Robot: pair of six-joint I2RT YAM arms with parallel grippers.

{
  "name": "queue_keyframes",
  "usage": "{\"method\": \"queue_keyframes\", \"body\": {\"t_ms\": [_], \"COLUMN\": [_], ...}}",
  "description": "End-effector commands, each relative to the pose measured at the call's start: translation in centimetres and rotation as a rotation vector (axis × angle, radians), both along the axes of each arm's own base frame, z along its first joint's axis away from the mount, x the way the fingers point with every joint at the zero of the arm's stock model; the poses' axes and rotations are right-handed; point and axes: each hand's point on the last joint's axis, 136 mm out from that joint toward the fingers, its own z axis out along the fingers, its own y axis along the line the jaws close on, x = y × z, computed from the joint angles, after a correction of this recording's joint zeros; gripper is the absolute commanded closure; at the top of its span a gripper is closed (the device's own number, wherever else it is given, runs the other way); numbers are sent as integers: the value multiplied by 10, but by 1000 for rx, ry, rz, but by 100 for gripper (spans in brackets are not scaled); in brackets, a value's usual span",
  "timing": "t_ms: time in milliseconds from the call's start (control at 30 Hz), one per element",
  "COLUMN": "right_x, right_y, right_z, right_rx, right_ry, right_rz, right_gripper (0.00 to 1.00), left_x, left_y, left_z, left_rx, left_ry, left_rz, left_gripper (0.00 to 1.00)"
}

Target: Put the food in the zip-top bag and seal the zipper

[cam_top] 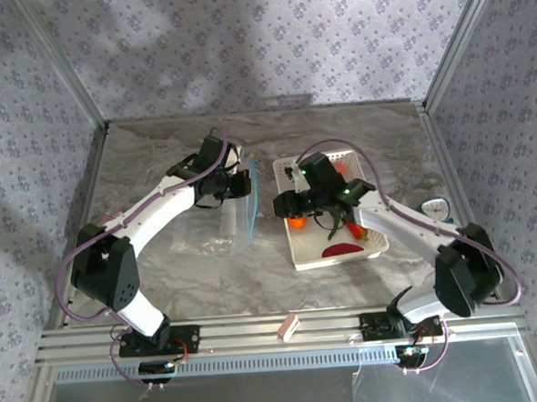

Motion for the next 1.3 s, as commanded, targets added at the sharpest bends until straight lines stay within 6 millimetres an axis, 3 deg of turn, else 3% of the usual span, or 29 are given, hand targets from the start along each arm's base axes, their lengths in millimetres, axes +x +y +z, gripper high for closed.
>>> {"method": "queue_keyframes", "body": {"t_ms": [0, 133, 200, 333, 667, 1000, 1133, 1267], "right_x": [18, 24, 30, 35, 42, 52, 51, 49], "right_y": [24, 38, 46, 54, 55, 48, 57, 63], "right_z": [30, 22, 29, 24, 10, -1, 5, 14], "right_rx": [90, 74, 87, 82, 31, -57, -56, -36], "right_ry": [-54, -38, -51, -43, -26, -35, -51, -73], "right_rz": [-5, 8, 12, 18, -3, -40, -28, -37], "right_gripper": [68, 69, 69, 69, 72, 94, 97, 97], "left_x": [2, 2, 1, 0, -5, -15, -19, -23], "left_y": [-5, -4, -4, -5, -8, 0, 2, 5], "left_z": [30, 33, 34, 36, 46, 46, 39, 34], "left_rx": [-70, -77, -79, -92, -144, -129, -120, -110], "left_ry": [-57, -74, -78, -81, -88, -67, -46, -28], "left_rz": [-14, -16, -18, -25, -48, -70, -69, -64], "left_gripper": [100, 100, 100, 100, 100, 100, 100, 92]}}
